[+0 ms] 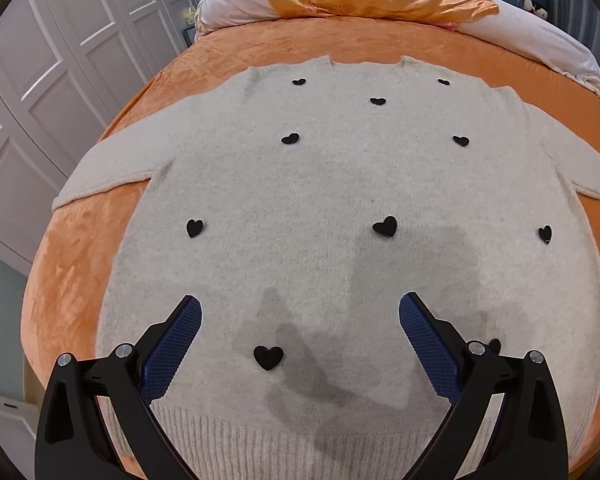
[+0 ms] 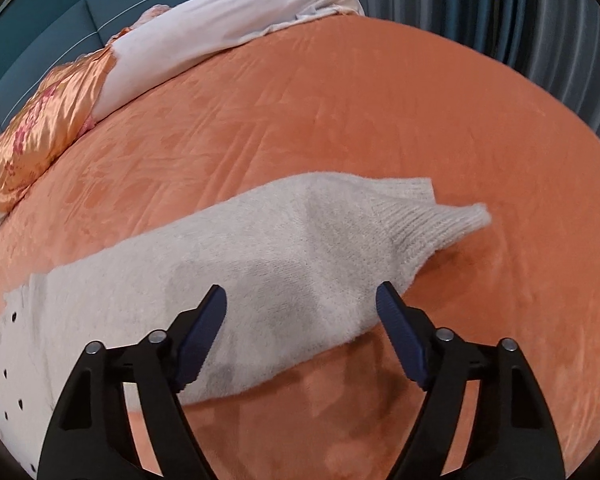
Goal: Fold small clothes
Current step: 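Grasp the sweater sleeve cuff with the right gripper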
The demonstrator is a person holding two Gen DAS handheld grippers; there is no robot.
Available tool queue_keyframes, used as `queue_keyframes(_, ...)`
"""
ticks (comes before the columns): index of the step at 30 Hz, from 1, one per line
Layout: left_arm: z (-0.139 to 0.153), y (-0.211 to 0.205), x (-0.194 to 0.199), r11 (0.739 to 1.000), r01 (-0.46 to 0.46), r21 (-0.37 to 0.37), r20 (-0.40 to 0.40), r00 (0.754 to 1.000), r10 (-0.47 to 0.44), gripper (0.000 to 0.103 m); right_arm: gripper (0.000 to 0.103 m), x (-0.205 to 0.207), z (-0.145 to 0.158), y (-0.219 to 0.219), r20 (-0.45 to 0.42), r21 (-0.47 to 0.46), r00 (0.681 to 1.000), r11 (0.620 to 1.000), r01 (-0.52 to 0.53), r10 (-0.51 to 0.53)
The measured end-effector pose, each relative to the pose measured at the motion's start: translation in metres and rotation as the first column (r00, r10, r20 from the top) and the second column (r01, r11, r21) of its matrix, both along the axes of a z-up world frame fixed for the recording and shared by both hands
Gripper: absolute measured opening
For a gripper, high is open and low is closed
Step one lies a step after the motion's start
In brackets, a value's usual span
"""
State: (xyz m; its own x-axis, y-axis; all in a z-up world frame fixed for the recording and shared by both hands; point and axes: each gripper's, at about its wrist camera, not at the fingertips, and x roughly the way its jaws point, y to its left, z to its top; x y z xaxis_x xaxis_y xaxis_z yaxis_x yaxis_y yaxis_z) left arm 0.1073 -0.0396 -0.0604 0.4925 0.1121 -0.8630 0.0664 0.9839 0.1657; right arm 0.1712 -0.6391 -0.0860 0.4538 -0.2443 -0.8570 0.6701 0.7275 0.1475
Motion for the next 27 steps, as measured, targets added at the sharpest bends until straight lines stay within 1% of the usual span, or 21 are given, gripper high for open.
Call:
queue_keyframes(8,-0.003,0.009,0.004,1.000,-0.020,0.008,0.000,1.000,0.020,0.097,0.073,0.011,-0.003,0.001,-0.008,-0.010,1.000,1.000,-0.012,0.012)
queue_keyframes(12,-0.005,0.012,0.004,1.000,-0.024,0.014,0.000,1.000,0.024,0.097,0.065,0.015,-0.008,-0.001,-0.013,-0.010,1.000,1.000,-0.023,0.022)
queue_keyframes(13,-0.006,0.013,0.004,1.000,-0.025,0.017,-0.001,1.000,0.025,0.097,0.060,0.016,-0.010,-0.002,-0.014,-0.006,1.000,1.000,-0.023,0.023)
queue_keyframes(14,-0.007,0.014,0.004,0.999,-0.026,0.019,-0.003,1.000,0.026,0.097,0.057,0.016,-0.012,-0.003,-0.015,-0.002,1.000,1.000,-0.021,0.021)
queue_keyframes(16,-0.008,0.016,0.005,0.999,-0.029,0.020,-0.008,1.000,0.029,0.097,0.044,0.016,-0.018,-0.010,-0.016,0.016,1.000,1.000,-0.009,0.009)
queue_keyframes(17,-0.009,0.016,0.004,0.999,-0.030,0.021,-0.009,1.000,0.030,0.097,0.042,0.016,-0.019,-0.012,-0.014,0.021,1.000,1.000,-0.004,0.004)
queue_keyframes(20,-0.010,0.018,0.005,0.999,-0.033,0.024,-0.010,0.999,0.033,0.097,0.015,0.014,-0.020,-0.019,-0.001,0.027,1.000,1.000,0.008,-0.008)
queue_keyframes(21,-0.011,0.019,0.005,0.999,-0.035,0.025,-0.010,0.999,0.035,0.097,0.003,0.015,-0.018,-0.021,0.001,0.024,1.000,1.000,0.007,-0.007)
queue_keyframes(23,-0.011,0.020,0.006,0.999,-0.039,0.021,-0.009,0.999,0.039,0.097,0.002,0.017,-0.009,-0.019,0.018,0.008,1.000,1.000,-0.002,0.001)
queue_keyframes(26,-0.009,0.022,0.009,0.999,-0.044,0.018,0.002,0.999,0.044,0.097,0.001,0.029,0.032,0.010,0.100,-0.064,0.992,0.995,-0.072,0.078)
queue_keyframes(27,-0.006,0.022,0.011,0.999,-0.047,0.014,0.012,0.999,0.047,0.097,0.001,0.036,0.054,0.031,0.148,-0.078,0.980,0.989,-0.122,0.132)
